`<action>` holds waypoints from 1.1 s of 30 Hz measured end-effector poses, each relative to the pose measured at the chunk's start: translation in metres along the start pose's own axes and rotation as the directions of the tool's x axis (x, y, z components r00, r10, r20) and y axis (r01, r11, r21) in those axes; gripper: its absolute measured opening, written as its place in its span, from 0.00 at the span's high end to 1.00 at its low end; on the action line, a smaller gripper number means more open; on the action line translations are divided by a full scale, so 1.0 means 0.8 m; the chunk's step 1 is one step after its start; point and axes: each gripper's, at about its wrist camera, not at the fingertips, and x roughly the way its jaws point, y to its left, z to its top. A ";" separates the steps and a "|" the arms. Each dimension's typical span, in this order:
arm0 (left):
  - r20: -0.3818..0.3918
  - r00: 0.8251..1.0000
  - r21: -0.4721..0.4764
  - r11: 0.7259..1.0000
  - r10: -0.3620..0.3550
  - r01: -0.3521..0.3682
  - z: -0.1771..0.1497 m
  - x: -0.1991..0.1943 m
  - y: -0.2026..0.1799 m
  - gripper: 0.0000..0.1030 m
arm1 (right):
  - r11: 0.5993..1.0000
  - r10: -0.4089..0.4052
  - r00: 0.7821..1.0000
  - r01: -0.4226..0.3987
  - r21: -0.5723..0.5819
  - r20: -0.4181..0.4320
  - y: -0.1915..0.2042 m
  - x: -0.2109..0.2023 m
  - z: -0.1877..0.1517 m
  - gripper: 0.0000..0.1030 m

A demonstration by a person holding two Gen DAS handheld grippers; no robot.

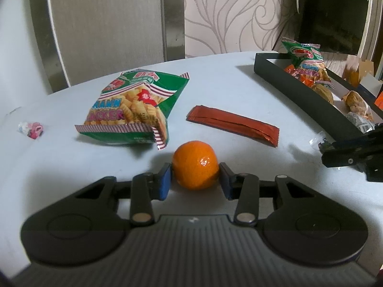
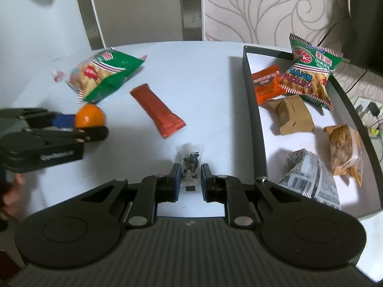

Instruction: Organize snacks

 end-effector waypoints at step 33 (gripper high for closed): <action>0.026 0.999 0.033 0.999 0.027 -0.028 0.016 -0.017 -0.035 0.57 | 0.991 0.086 0.995 -0.091 0.094 0.057 -0.019 -0.077 -0.034 0.80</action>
